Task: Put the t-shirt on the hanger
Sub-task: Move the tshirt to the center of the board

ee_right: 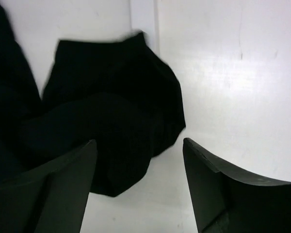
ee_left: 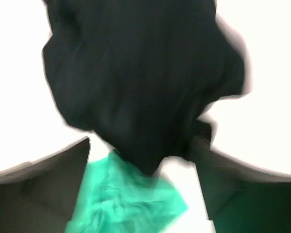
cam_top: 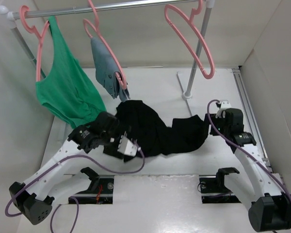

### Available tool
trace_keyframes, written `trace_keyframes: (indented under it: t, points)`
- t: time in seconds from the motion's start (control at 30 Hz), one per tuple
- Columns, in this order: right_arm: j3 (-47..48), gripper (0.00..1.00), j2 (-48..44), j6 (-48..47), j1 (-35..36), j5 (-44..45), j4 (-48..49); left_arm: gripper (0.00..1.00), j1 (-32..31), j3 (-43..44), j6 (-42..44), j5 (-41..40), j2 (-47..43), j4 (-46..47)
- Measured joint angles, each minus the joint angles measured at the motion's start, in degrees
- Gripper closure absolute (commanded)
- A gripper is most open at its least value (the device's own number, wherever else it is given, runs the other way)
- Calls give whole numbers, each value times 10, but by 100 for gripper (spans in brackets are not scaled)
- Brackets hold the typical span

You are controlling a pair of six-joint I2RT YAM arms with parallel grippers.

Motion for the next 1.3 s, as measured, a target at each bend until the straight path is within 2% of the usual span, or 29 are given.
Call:
trace_keyframes:
  t: [0.1,0.17,0.23,0.33,0.43,0.57,0.67,0.73,0.77,0.83,0.87,0.93,0.97,1.0,1.03,1.1,1.13,1.3]
  points:
    - [-32,21,-28,11,-3,9,-30,1,0,-76,66,0,-32,-77]
    - [-33,21,-37,15,-3,10,-37,1,0,-121,96,-5,-56,-114]
    - [-33,21,-36,15,-3,10,-36,2,0,-128,105,-7,-71,-124]
    - [-31,27,-16,9,-3,2,-33,5,0,-129,68,-6,-85,-74]
    - [-31,28,10,-1,3,-14,-20,6,0,-131,-7,-7,-79,14]
    - [-21,27,50,-12,37,-24,-3,6,0,-136,-115,-3,-29,134]
    - [-6,27,97,-21,59,-25,11,6,-2,-136,-176,2,40,200]
    - [0,35,132,-26,61,-27,24,1,-6,-136,-199,6,89,221]
    - [1,52,147,-27,61,-27,29,1,-10,-136,-204,7,108,227]
    - [0,70,167,-30,60,-35,34,1,-27,-145,-207,6,137,239]
    - [-2,85,173,-28,58,-39,39,1,-35,-155,-205,0,139,252]
    - [-11,99,176,-28,52,-49,50,2,-69,-198,-195,-10,140,264]
    - [-16,100,175,-27,45,-54,54,11,-83,-219,-189,-13,140,270]
    - [-20,100,175,-28,35,-59,56,23,-91,-236,-184,-10,138,277]
    - [-23,100,175,-27,22,-64,58,53,-95,-238,-180,-12,129,282]
    - [-24,100,173,-28,-7,-73,58,97,-97,-246,-166,-17,124,281]
    - [-24,100,171,-28,-23,-75,58,100,-98,-249,-155,-18,126,275]
    - [-4,100,163,-21,-73,-75,57,100,-101,-250,-73,-20,107,239]
